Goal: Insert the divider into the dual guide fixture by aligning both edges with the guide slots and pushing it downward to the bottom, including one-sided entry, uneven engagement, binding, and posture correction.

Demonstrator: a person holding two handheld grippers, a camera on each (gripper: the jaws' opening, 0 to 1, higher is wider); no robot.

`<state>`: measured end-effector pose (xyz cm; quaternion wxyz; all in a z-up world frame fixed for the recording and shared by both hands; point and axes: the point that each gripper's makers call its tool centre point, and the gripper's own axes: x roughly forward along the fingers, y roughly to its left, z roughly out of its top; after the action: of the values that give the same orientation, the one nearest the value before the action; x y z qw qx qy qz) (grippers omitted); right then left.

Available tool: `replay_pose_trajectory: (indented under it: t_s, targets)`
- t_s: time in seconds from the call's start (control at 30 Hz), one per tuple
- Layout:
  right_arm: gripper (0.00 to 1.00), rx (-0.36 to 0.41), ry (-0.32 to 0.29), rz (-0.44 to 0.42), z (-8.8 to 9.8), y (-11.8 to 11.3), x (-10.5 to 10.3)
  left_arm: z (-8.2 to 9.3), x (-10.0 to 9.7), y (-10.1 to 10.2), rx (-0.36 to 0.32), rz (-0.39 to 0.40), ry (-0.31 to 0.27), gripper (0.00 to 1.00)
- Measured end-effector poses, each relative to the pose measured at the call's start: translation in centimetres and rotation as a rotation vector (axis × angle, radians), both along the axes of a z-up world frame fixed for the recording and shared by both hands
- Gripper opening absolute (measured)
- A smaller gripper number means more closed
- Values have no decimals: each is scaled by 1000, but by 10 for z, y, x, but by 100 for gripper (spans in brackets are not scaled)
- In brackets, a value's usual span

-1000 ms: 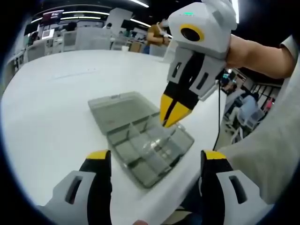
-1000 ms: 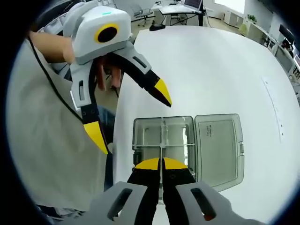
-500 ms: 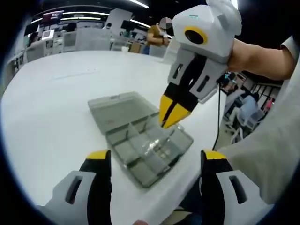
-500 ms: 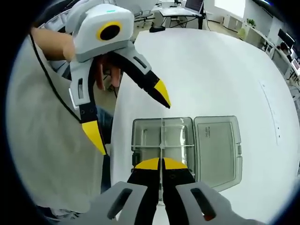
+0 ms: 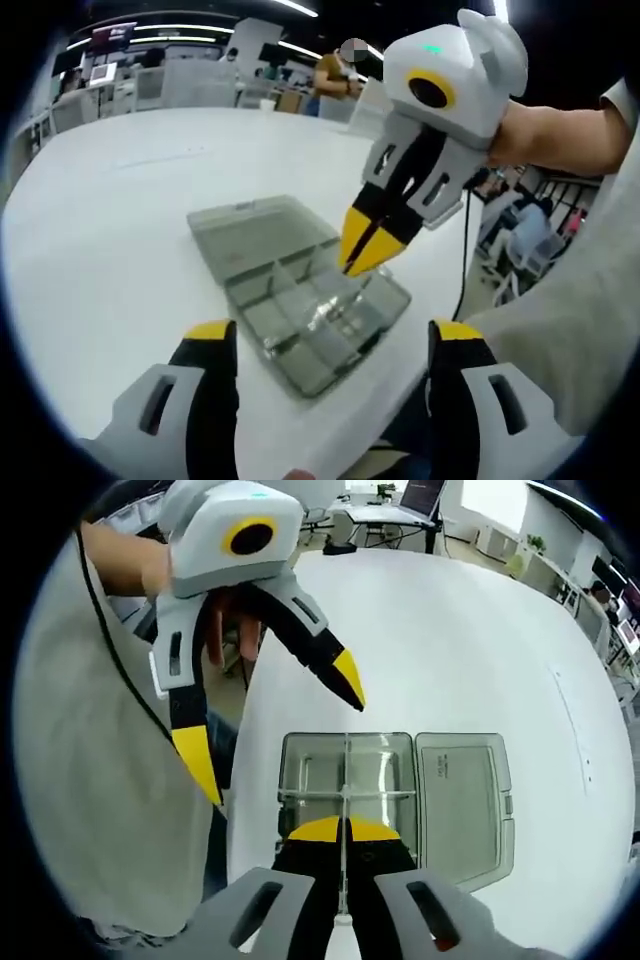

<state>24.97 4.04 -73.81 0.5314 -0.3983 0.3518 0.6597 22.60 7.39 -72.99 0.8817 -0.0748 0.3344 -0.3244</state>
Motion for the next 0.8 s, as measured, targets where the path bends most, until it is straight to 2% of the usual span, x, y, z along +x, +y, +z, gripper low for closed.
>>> replay_pose_trajectory:
  t_s: [0.17,0.8]
  targets:
    - [0,32,7,-11,-1,-1,0,0,-2,-1,1,0,4,76]
    - [0,31,0,-6,-6,-2,1,1,-5,-1,10,-6,5,76]
